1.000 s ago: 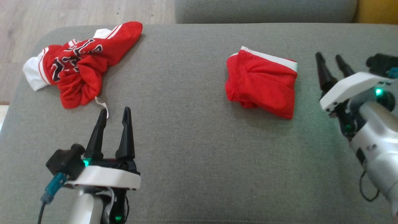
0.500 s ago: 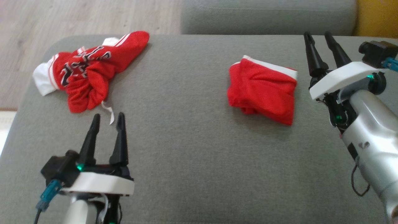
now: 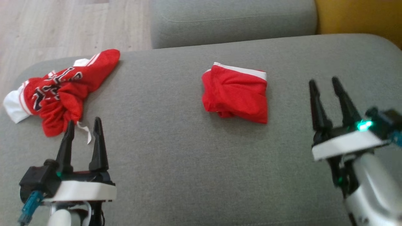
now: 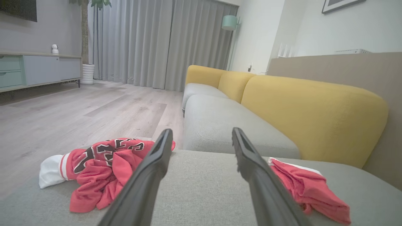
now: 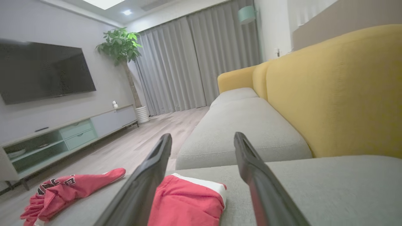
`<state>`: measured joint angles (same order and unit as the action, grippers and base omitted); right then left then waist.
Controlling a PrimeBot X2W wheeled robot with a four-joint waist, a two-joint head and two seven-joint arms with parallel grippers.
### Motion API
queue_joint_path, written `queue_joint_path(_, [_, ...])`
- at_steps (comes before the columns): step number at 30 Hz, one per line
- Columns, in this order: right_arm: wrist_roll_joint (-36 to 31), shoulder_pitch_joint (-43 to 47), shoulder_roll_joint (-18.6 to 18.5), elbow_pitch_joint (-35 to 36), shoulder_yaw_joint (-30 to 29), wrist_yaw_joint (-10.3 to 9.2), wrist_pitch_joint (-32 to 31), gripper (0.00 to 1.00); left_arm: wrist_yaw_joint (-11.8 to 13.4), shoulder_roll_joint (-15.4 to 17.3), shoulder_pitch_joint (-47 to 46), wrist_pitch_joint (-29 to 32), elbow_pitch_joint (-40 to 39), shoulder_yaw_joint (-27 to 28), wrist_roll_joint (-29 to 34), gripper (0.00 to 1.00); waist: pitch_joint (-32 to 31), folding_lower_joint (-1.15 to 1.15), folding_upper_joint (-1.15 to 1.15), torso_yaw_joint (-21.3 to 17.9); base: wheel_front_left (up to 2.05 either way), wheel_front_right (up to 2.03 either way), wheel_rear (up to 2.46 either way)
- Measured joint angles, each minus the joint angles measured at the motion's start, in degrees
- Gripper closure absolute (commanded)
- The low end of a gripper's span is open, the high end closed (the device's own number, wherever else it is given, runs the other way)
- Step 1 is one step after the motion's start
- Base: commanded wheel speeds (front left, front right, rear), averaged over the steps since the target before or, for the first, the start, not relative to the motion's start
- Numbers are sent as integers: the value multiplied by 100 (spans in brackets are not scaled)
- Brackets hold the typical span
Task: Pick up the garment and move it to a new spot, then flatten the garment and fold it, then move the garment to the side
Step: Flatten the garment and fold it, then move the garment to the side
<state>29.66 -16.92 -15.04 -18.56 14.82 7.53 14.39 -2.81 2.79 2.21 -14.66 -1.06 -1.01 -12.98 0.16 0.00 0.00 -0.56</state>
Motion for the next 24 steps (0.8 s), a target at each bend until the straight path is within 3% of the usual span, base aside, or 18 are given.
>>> queue_joint_path(5, [-482, 602, 240, 213, -275, 0, -1, 0, 1, -1, -2, 0, 187, 20, 250, 0, 127, 0, 0, -118, 0, 0, 0])
queue_joint_path(11, [-957, 694, 441, 198, -435, 0, -1, 0, 11, -1, -7, 0, 535, 20, 387, 0, 236, 0, 0, -175, 0, 0, 0])
queue_joint_path(24, [-1212, 673, 565, 48, -642, 0, -1, 0, 78, -3, -257, 0, 768, 1, 543, 0, 328, 0, 0, -131, 0, 0, 0])
